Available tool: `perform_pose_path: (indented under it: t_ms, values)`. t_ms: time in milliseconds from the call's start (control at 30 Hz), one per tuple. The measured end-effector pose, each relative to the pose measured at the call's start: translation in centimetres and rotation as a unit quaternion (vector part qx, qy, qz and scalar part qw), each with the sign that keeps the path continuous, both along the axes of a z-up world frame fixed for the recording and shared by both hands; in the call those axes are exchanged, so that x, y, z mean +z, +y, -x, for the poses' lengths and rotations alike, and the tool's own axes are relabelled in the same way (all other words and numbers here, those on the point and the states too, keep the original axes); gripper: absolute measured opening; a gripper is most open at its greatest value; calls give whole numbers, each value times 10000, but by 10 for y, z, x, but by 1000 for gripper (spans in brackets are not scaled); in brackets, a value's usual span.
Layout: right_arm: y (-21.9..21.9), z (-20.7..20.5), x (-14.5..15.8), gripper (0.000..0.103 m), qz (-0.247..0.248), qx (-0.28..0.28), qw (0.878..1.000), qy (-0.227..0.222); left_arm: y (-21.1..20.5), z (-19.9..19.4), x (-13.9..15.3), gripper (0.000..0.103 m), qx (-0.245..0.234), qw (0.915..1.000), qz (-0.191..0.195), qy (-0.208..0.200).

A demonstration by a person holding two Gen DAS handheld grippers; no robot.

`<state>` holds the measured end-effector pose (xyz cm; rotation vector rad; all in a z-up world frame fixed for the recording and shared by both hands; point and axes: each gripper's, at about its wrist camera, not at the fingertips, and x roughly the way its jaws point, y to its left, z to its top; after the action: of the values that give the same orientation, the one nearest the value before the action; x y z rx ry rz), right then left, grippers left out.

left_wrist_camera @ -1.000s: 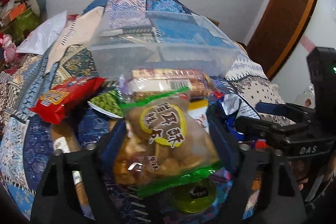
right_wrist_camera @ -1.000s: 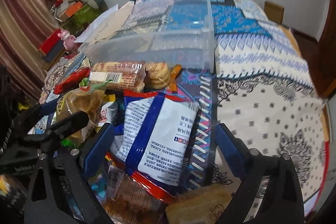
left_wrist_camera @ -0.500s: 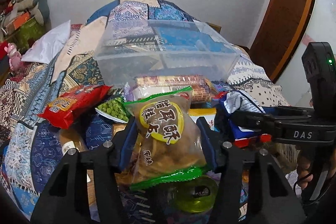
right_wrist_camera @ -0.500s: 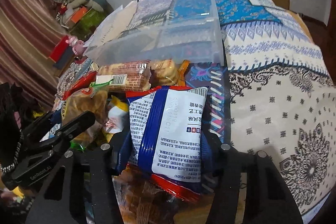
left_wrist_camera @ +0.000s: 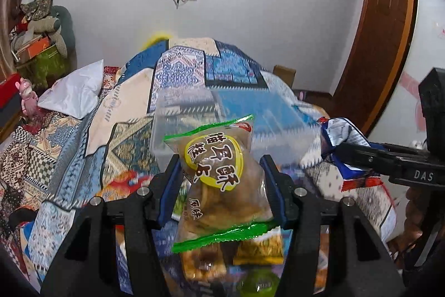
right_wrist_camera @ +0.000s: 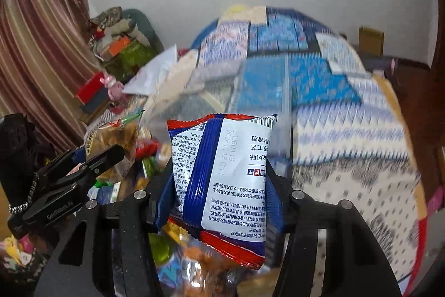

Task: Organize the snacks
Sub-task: 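Lower both held bags into the clear box and open both tools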

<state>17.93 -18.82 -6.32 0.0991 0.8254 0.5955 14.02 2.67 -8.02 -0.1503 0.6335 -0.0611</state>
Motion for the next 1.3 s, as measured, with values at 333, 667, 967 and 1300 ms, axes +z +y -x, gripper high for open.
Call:
perform_pose_path:
  t_ms: [333, 667, 967, 1300]
  values:
    - [11, -45, 19, 52, -10, -159, 9994, -303, 16, -61, 17, 56, 37, 10000, -20, -23]
    - [32, -95, -12, 52, 259, -142, 9995, 138, 27, -127, -14, 56, 95, 9985, -160, 505]
    - [48, -121, -38, 52, 581, -99, 9975, 382, 22, -158, -44, 56, 51, 9956, -287, 887]
    - [54, -122, -37, 66, 694, -31, 9966, 442, 23, -152, -42, 71, 206, 9953, -272, 909]
